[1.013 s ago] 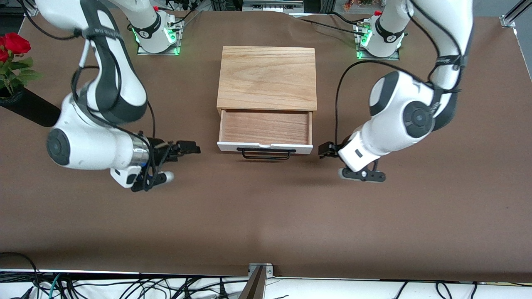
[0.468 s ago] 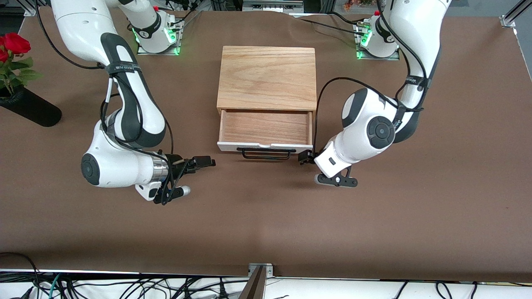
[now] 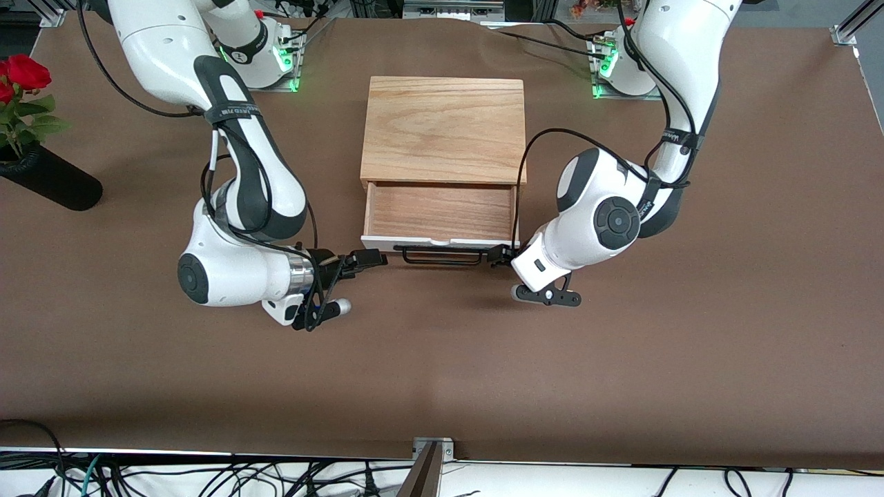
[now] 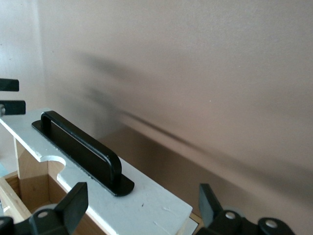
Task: Close drawer with both arms simultaneously
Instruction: 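Place both grippers against the white drawer front beside the handle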
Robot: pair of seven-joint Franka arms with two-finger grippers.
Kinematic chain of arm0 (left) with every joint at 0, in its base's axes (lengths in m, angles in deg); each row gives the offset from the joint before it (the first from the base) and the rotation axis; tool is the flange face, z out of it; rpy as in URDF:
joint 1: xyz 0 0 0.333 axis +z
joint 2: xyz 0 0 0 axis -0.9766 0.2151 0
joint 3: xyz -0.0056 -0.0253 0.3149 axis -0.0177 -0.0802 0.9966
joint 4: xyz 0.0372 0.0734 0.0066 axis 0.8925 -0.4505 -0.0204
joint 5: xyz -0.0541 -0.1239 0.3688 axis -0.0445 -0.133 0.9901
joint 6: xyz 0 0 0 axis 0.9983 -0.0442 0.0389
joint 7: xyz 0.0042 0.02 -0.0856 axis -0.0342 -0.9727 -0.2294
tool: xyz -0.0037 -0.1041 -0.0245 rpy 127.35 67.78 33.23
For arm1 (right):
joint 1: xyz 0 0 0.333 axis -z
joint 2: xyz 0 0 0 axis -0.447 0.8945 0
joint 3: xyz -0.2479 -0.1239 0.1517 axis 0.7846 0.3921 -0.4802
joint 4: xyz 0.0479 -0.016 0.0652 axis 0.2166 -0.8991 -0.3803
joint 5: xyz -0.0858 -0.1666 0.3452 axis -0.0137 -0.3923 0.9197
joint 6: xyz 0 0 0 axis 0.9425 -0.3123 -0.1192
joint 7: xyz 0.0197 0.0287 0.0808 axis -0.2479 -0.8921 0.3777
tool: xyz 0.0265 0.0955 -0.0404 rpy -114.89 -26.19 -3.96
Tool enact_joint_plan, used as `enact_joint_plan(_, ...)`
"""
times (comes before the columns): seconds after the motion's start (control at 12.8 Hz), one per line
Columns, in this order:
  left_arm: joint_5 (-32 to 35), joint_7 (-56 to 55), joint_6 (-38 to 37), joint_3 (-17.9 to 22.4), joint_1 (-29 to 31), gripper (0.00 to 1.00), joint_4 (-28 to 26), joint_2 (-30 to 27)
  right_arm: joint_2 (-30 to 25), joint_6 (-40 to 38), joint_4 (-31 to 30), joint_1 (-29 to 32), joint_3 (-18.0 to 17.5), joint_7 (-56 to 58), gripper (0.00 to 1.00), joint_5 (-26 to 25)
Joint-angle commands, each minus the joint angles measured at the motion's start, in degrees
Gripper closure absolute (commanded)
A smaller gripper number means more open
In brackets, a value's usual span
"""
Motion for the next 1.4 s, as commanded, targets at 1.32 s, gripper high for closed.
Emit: enact_joint_plan(1.32,-1.62,-0.05,-2.25,-1.21,-0.99,0.00,-1.74,-0.91,-0.29,-6.90,-6.41,-1.01,0.45,4.91,0.00,1.48)
